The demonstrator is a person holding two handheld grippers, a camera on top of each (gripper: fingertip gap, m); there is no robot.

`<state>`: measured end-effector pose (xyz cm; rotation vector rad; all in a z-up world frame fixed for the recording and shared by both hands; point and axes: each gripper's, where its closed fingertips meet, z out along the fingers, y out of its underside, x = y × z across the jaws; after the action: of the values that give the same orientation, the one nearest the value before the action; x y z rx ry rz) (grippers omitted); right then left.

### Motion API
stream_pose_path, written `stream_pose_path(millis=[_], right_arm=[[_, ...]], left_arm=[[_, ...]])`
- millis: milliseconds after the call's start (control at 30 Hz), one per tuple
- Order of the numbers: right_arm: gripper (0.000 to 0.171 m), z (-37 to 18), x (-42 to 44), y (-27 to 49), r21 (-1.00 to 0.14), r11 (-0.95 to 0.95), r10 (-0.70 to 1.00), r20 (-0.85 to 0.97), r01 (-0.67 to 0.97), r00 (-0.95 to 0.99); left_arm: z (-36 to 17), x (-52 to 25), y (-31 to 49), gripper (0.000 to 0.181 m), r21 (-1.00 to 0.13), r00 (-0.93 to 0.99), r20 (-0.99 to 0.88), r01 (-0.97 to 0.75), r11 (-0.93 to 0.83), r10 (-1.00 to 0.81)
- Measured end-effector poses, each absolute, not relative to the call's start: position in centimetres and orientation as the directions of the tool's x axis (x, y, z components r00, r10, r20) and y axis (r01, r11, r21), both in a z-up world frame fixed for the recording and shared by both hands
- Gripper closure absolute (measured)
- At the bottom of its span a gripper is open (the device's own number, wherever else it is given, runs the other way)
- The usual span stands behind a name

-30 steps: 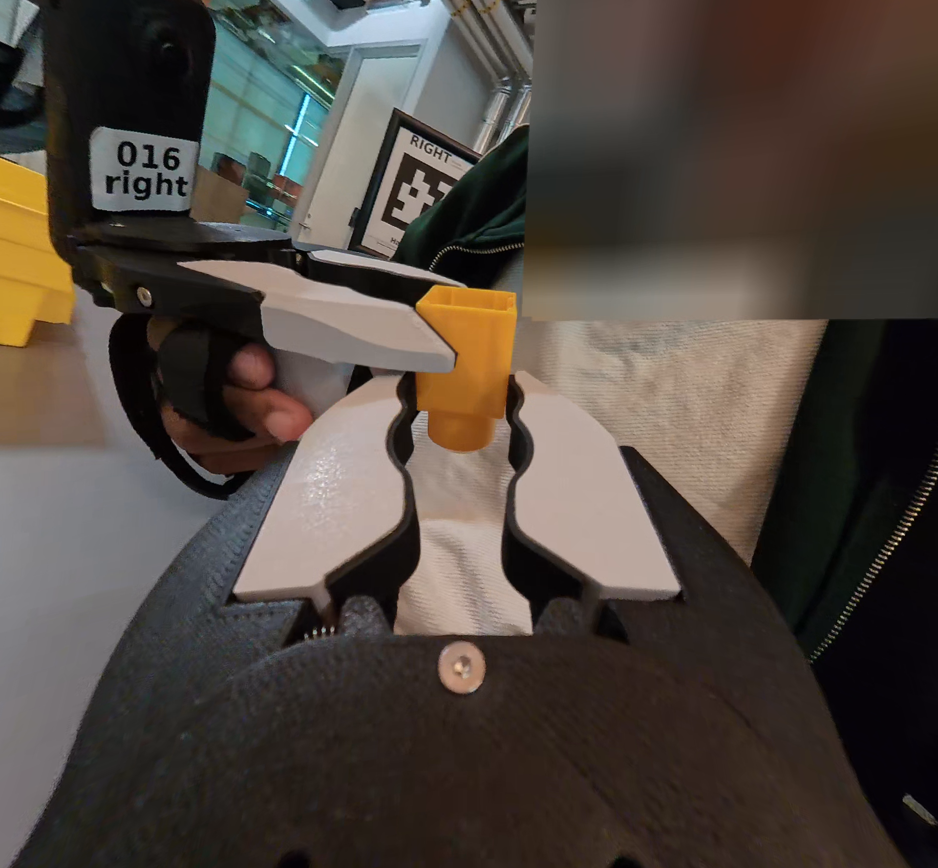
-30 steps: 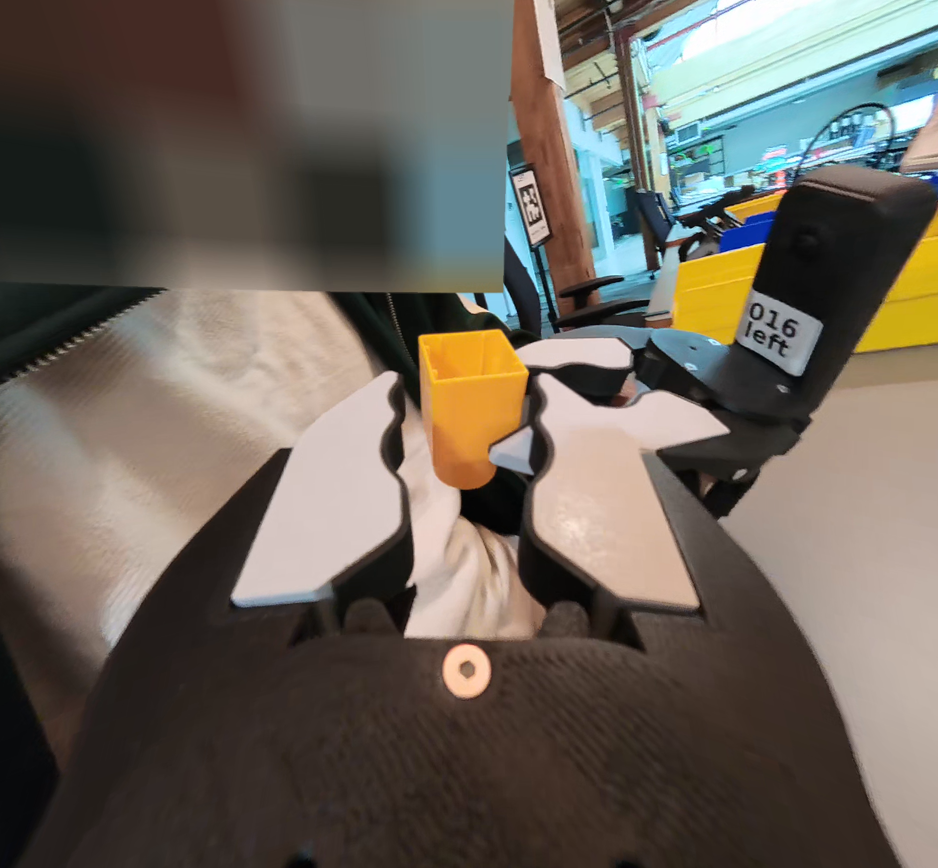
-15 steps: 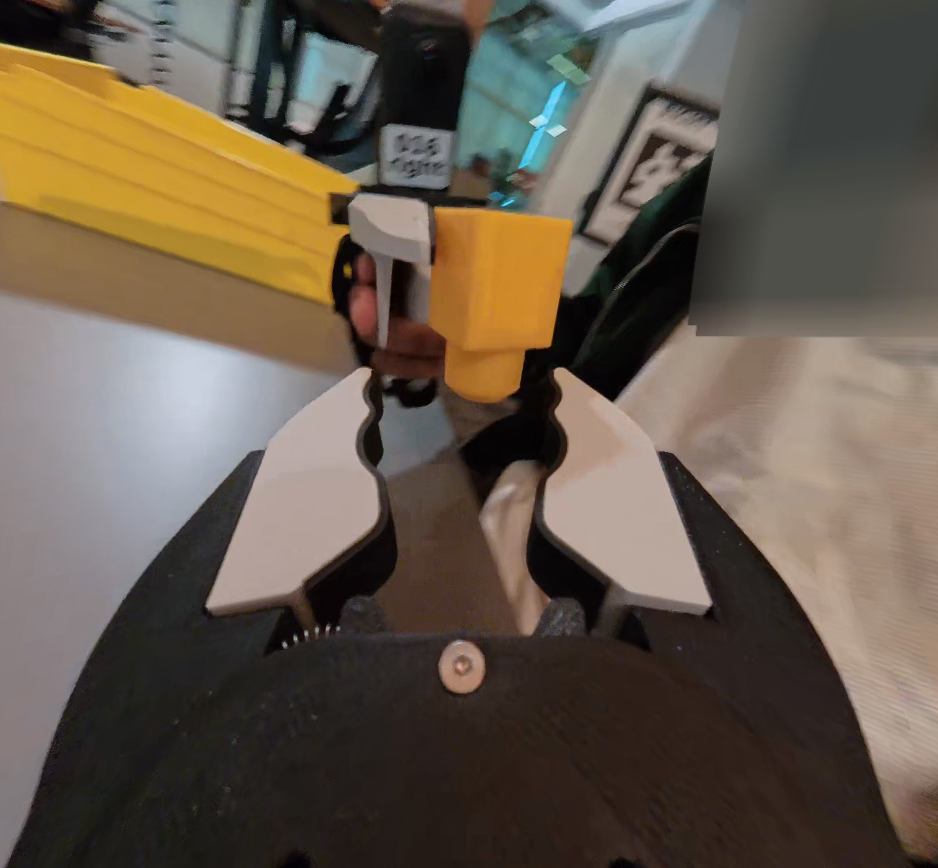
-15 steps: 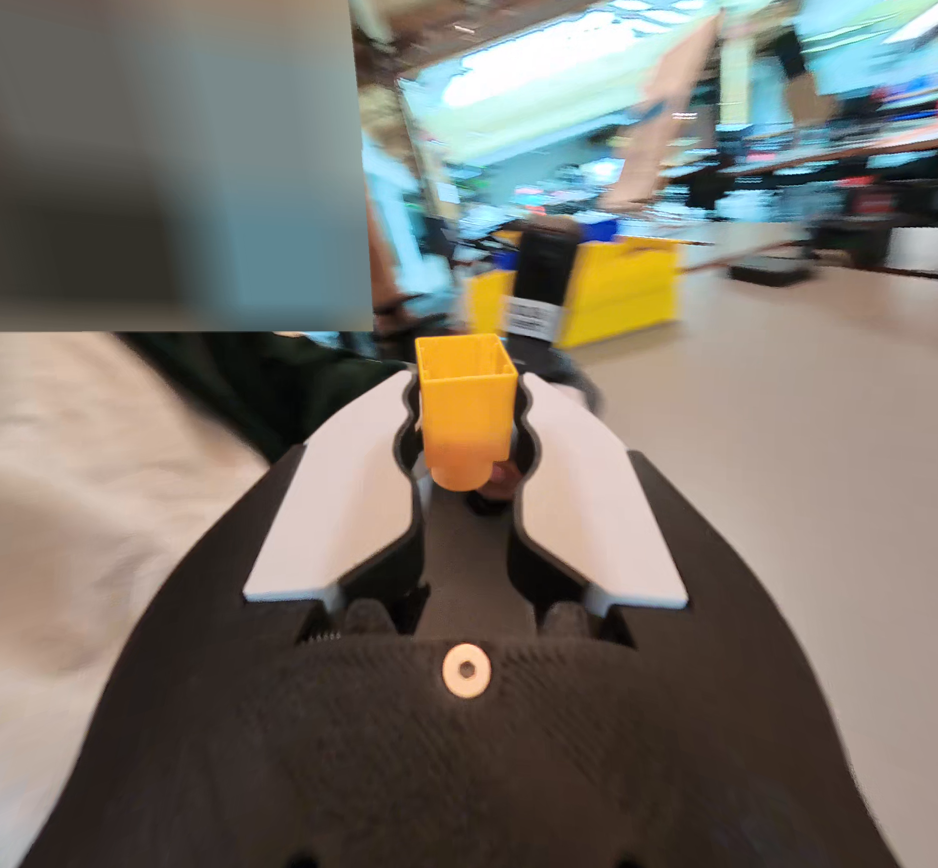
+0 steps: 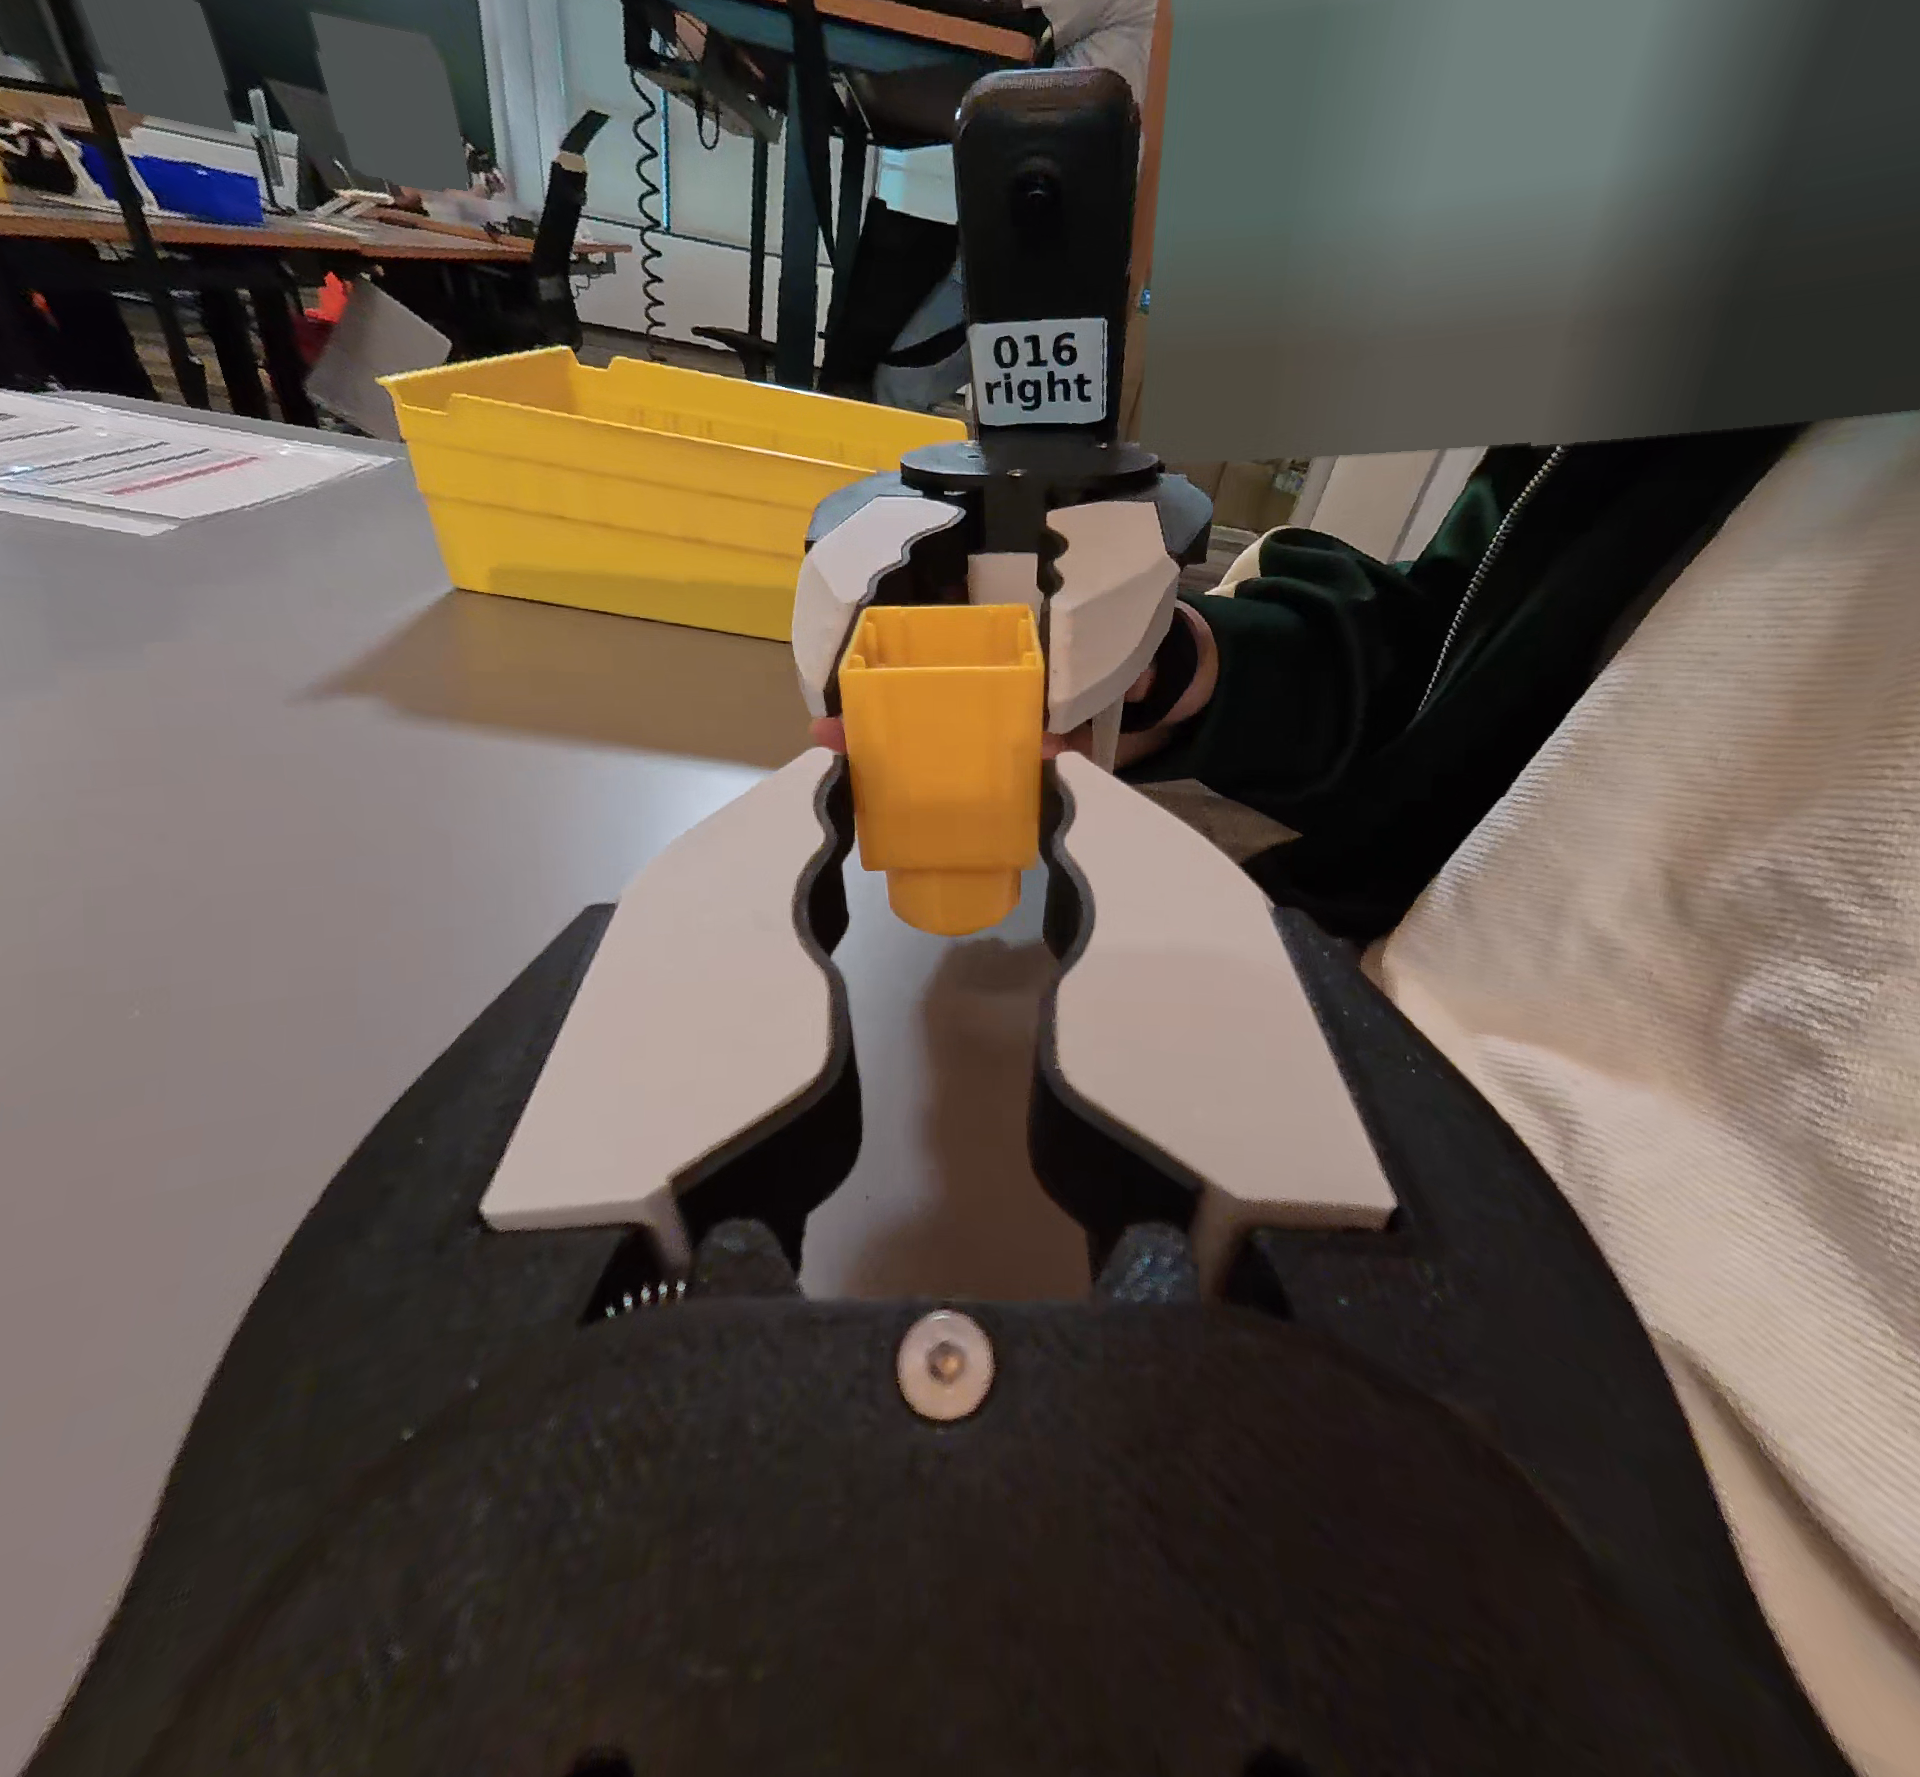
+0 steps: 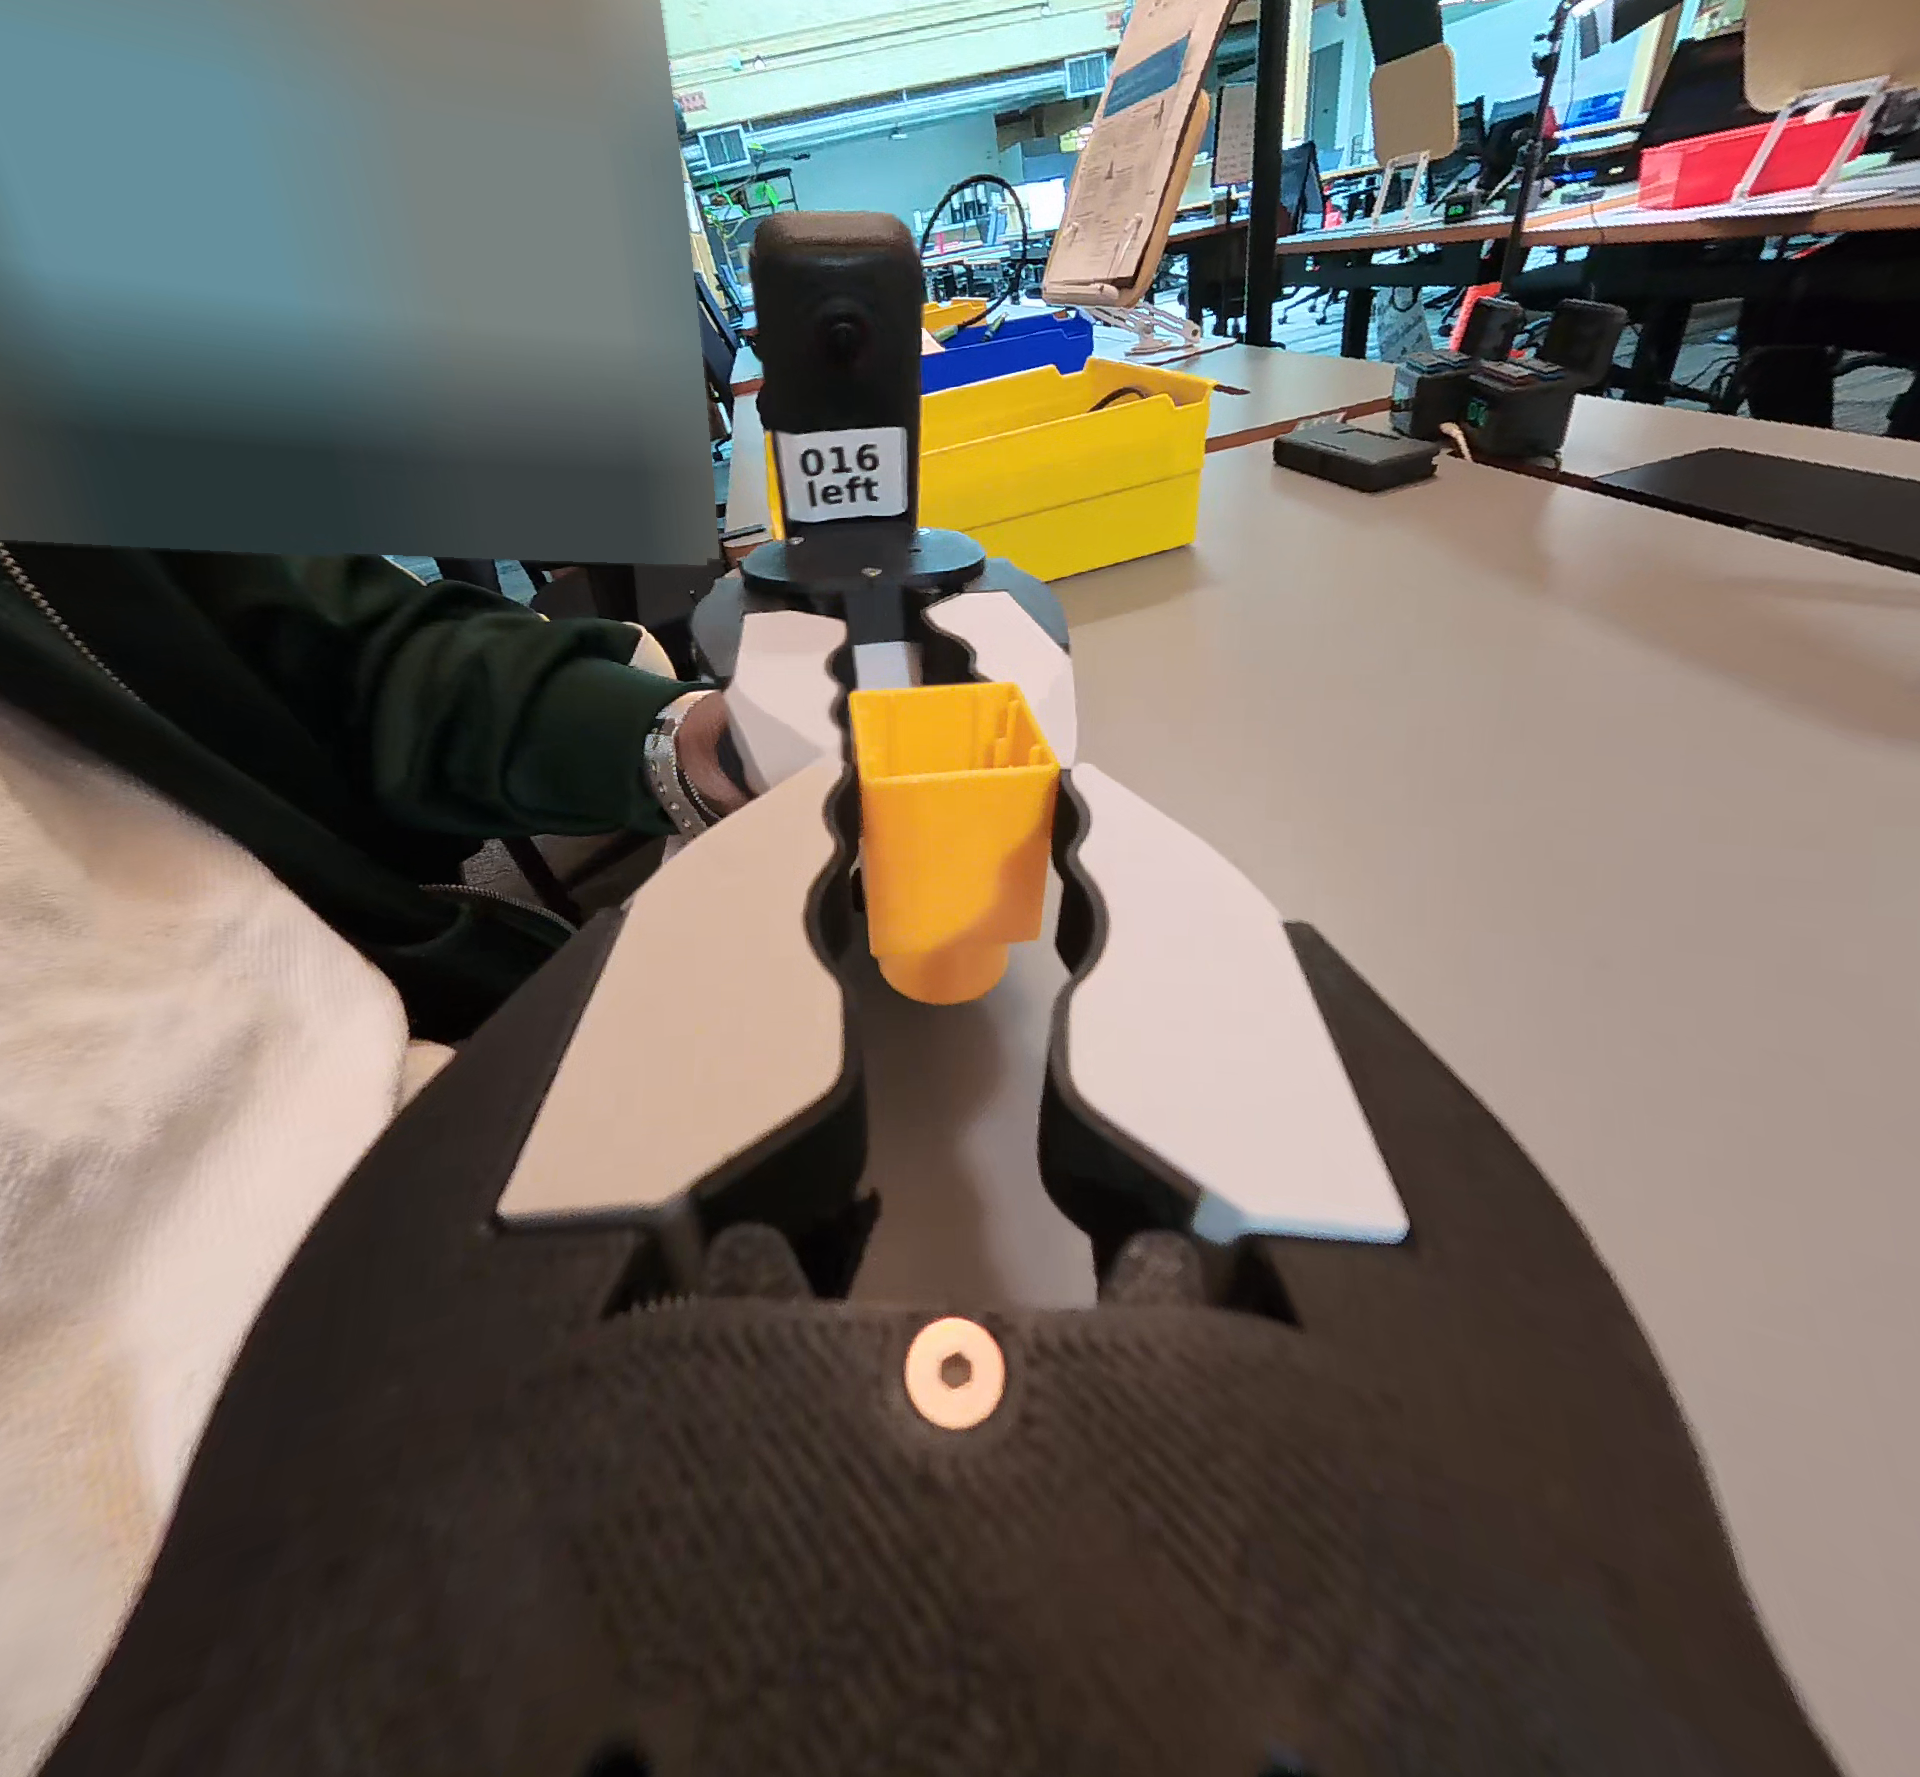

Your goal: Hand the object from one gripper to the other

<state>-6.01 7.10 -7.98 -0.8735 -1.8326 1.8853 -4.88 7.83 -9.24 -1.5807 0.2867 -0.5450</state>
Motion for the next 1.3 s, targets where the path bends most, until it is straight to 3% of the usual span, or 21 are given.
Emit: stream_pose_path(millis=[167, 367, 800, 967, 1133, 1300], right_arm=[[0.135, -7.8, -6.0, 7.1, -0.983, -0.105, 0.642, -0.184, 0.153, -0.745], [0.113, -6.7, -6.6, 8.4, -0.977, -0.182, 0.681, -0.206, 0.110, -0.703], [0.113, -5.7, -6.7, 9.6, -0.974, -0.223, 0.697, -0.193, 0.047, -0.691], [0.101, -5.3, -5.9, 8.8, -0.994, -0.024, 0.730, 0.058, -0.110, -0.681], [0.097, -7.6, -6.2, 7.6, -0.935, 0.297, 0.703, 0.351, -0.193, -0.619], [0.097, -8.7, -6.4, 7.1, -0.898, 0.395, 0.673, 0.428, -0.195, -0.603]], left_arm=[[-9.0, -4.9, 7.8, 0.148, -0.983, 0.847, 0.183, 0.152, -0.101, -0.499], [-8.5, -5.5, 7.7, 0.148, -0.981, 0.854, 0.193, 0.178, -0.077, -0.483], [-8.1, -6.4, 7.6, 0.148, -0.954, 0.827, 0.287, 0.289, -0.073, -0.483], [-7.9, -7.1, 7.5, 0.148, -0.864, 0.716, 0.481, 0.485, -0.134, -0.506], [-7.3, -7.2, 7.1, 0.148, -0.628, 0.404, 0.719, 0.725, -0.282, -0.565], [-8.4, -6.0, 7.2, 0.147, -0.546, 0.290, 0.797, 0.721, -0.427, -0.529]])
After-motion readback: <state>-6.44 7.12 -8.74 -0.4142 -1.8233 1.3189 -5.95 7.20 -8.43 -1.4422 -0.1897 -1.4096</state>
